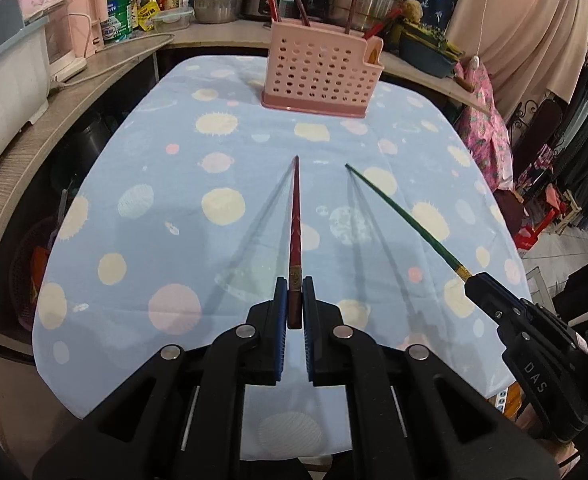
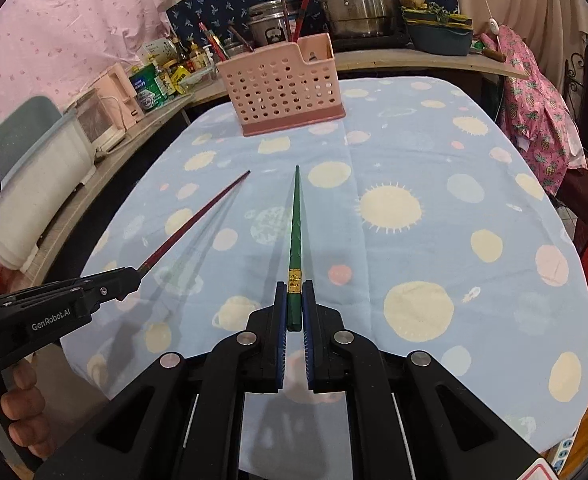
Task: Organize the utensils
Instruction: 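Lift both held chopsticks and carry them over the pink basket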
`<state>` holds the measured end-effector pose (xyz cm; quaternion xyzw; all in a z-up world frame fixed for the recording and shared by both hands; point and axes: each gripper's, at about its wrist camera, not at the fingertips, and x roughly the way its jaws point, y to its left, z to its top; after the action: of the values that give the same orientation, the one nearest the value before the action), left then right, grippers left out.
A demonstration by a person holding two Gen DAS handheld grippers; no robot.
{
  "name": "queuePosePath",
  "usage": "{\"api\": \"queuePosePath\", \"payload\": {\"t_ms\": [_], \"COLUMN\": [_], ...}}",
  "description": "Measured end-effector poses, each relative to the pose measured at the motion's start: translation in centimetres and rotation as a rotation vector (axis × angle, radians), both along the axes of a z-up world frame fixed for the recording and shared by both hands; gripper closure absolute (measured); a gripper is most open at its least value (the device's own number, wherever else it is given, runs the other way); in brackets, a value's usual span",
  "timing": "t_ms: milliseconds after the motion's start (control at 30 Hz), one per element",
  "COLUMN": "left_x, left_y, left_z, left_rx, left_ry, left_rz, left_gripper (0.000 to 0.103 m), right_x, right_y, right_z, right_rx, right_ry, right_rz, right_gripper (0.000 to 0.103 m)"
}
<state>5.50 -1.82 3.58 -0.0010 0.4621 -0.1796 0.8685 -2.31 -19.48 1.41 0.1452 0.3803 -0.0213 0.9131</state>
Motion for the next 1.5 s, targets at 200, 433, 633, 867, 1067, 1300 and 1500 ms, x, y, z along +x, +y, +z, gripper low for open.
{"api": "queuePosePath", "payload": {"t_ms": [200, 433, 633, 867, 1067, 1300, 1500], "left_x": [1.5, 4.4, 7.0, 9.4, 11.9, 15.4, 18.8], "left_y": [0.5, 0.0, -1.5, -2.5, -3.2, -3.9, -4.6], "left_z": [4.8, 9.4, 11.8, 14.1, 16.4, 21.0, 24.9], "left_rx": [-0.049, -0.065, -0.052, -0.058, -0.083, -0.129, -0.162], "left_ry": [-0.094, -0.205, -0.258, -0.309, -0.337, -0.414, -0.487], "left_rz": [0.019, 0.03, 0.023, 0.025, 0.029, 0.056, 0.091], "left_gripper": [0.096, 0.096, 0.096, 0.096, 0.096, 0.096, 0.096], "right_x": [1.0, 3.6, 6.5, 9.2, 11.6, 16.1, 19.7], "right_y": [-1.2, -3.3, -4.0, -4.3, -4.8, -6.4, -7.5], "right_z": [4.5, 9.0, 10.7, 12.9, 15.2, 18.8, 22.2], "right_rx": [0.003, 0.007, -0.007, -0.035, -0.019, 0.019, 0.008], "right_ry": [-0.098, -0.2, -0.232, -0.279, -0.323, -0.387, -0.45], "right_rz": [-0.014, -0.037, -0.039, -0.027, -0.015, -0.02, -0.036], "right_gripper": [0.096, 0.096, 0.096, 0.096, 0.096, 0.096, 0.096]}}
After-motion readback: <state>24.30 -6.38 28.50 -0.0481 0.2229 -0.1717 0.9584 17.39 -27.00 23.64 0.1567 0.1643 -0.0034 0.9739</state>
